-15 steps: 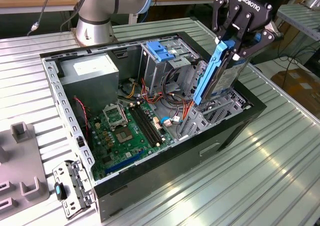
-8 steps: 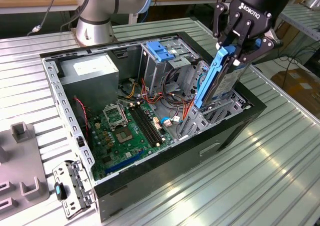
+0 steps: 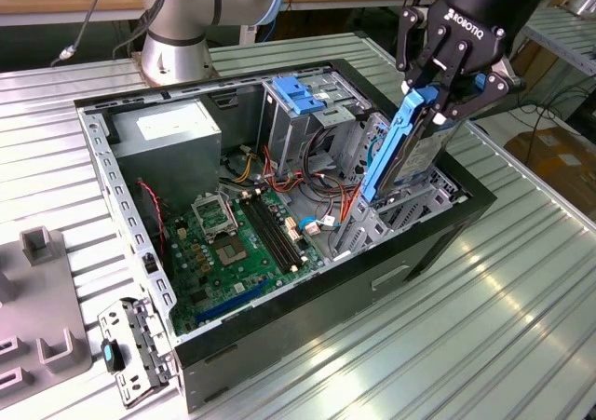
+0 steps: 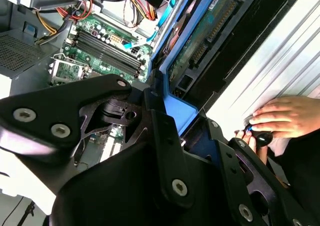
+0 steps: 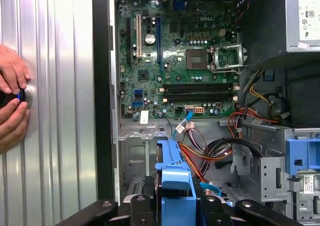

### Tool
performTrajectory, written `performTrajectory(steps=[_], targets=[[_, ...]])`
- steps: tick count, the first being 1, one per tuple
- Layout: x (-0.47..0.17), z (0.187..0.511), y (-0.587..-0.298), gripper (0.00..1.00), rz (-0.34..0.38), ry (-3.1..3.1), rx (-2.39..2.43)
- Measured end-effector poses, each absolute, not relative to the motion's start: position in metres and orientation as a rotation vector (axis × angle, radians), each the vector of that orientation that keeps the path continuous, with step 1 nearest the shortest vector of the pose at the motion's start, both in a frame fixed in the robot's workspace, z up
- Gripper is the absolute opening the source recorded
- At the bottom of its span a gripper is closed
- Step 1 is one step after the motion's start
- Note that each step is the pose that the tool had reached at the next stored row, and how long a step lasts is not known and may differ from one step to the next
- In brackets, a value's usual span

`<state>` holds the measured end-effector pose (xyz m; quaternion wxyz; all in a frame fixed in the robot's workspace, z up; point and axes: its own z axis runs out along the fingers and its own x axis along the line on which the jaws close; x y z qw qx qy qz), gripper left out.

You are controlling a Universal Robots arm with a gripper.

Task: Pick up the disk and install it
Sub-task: 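Insert the disk into the insertion slot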

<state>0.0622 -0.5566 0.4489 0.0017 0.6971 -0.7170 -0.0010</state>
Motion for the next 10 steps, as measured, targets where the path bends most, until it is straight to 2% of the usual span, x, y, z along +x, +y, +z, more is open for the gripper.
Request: performTrajectory(steps=[10], targets=[[0.062, 0.437, -0.558, 0.37, -0.008, -2.251, 2.190]])
